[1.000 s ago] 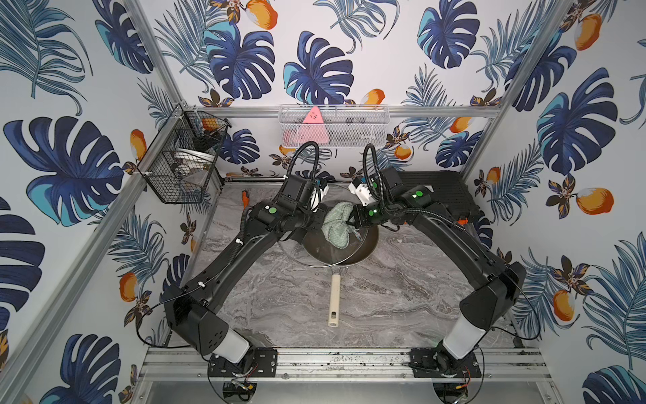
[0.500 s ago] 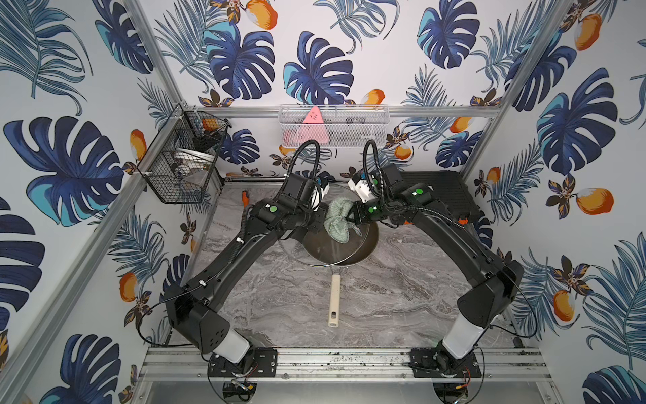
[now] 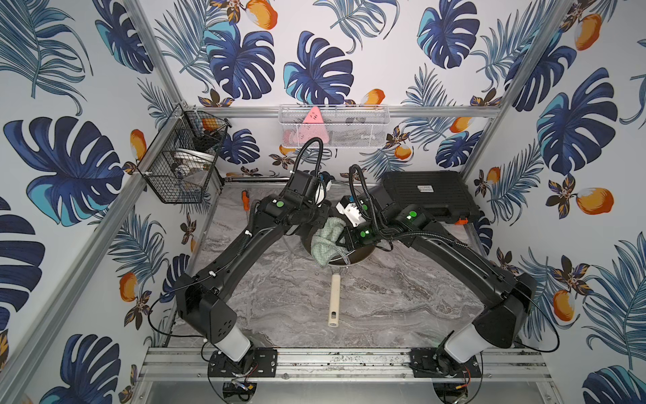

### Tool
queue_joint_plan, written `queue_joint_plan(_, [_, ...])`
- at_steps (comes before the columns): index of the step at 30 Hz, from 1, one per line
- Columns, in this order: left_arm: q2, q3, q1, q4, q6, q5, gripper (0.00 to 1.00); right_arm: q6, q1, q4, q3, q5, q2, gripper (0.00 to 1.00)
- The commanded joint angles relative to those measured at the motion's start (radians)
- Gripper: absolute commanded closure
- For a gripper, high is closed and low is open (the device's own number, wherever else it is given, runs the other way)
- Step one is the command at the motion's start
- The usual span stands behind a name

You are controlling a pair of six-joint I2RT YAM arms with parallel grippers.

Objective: Wipe the pot lid with a cloth
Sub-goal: Wipe the pot lid.

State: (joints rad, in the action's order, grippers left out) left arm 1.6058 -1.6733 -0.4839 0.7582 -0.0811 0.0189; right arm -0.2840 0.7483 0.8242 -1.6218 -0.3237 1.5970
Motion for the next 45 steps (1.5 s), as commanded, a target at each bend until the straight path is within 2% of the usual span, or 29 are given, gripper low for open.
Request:
queue_joint_plan(1, [-0.016,-0.005,0.0,-0.121,-0.017,-0.01,1.0,-0.037,0.005,-0.051,0.017,0.018,-0.019,1.0])
queue_joint_plan(9, [-0.069,0.04,0.001,-0.149,-0.018,0.051,1.0,-0.009,-0.005,-0.003,-0.044,0.08,0.018,1.0])
queue_joint_plan(16, [-0.124,0.063,0.0,-0.127,0.021,0.1,1.0,0.014,-0.072,0.016,-0.092,0.087,0.047,1.0])
queue_joint_plan(26, [-0.131,0.05,0.001,-0.05,0.181,0.167,1.0,0.059,-0.13,0.058,-0.176,0.066,0.073,1.0])
queue_joint_plan(35, [-0.202,0.113,0.0,-0.065,0.349,0.303,1.0,0.065,-0.15,0.051,-0.17,0.069,0.079,1.0])
queue_joint_plan(45, [-0.237,0.122,-0.001,-0.041,0.414,0.427,1.0,0.068,-0.156,0.045,-0.235,0.051,0.158,1.0])
